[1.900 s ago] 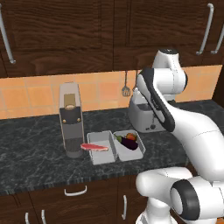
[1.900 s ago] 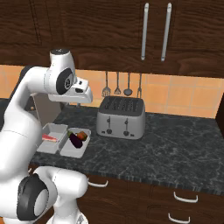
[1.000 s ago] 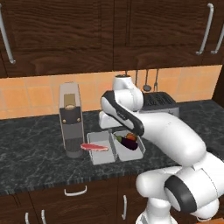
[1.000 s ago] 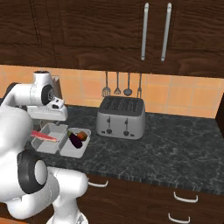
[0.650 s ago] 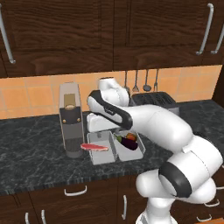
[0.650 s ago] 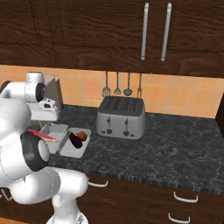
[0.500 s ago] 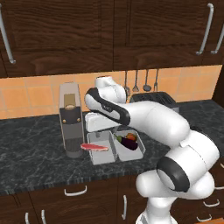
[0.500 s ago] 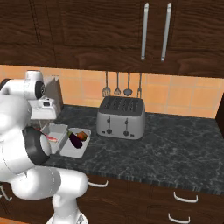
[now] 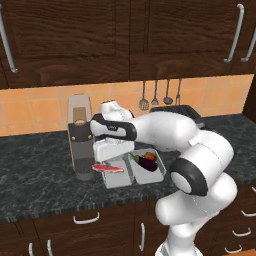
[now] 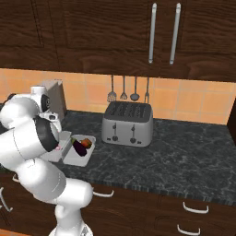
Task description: Take the meat container that has the steak and place it on the second highest rack of the freezer. Then take the vegetable container that has the eggplant and bell pepper and place it on the highest rack of the freezer.
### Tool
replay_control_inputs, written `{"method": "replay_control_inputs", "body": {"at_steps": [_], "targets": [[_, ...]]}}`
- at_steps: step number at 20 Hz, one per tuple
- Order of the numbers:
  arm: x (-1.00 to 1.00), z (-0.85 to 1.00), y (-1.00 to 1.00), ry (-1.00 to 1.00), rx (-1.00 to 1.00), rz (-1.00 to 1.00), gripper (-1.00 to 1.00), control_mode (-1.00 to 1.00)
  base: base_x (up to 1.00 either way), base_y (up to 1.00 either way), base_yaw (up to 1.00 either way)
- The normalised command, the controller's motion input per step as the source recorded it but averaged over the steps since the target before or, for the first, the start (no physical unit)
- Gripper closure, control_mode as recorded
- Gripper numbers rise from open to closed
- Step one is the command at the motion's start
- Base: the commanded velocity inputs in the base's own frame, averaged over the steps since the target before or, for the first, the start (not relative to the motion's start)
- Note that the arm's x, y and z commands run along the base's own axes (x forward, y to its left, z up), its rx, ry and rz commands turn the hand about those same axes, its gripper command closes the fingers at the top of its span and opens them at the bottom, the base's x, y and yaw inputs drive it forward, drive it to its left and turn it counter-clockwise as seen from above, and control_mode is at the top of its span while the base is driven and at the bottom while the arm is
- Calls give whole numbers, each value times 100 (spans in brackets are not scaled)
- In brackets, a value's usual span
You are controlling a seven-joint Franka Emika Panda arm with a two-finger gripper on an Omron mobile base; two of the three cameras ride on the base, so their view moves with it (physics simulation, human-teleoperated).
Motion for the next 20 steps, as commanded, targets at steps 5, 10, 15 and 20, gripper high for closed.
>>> {"method": "replay_control_inputs", "body": {"at_steps": [5,10,15,20], "targets": [[26,-62,8,0,0,10,-100,-100,0,0,0],[19,-34,5,0,0,9,-100,-100,0,0,0],[-40,-3,8,-4,0,10,-100,-100,0,0,0],[-7,-7,1,-12,0,5,-100,-100,0,0,0]]}}
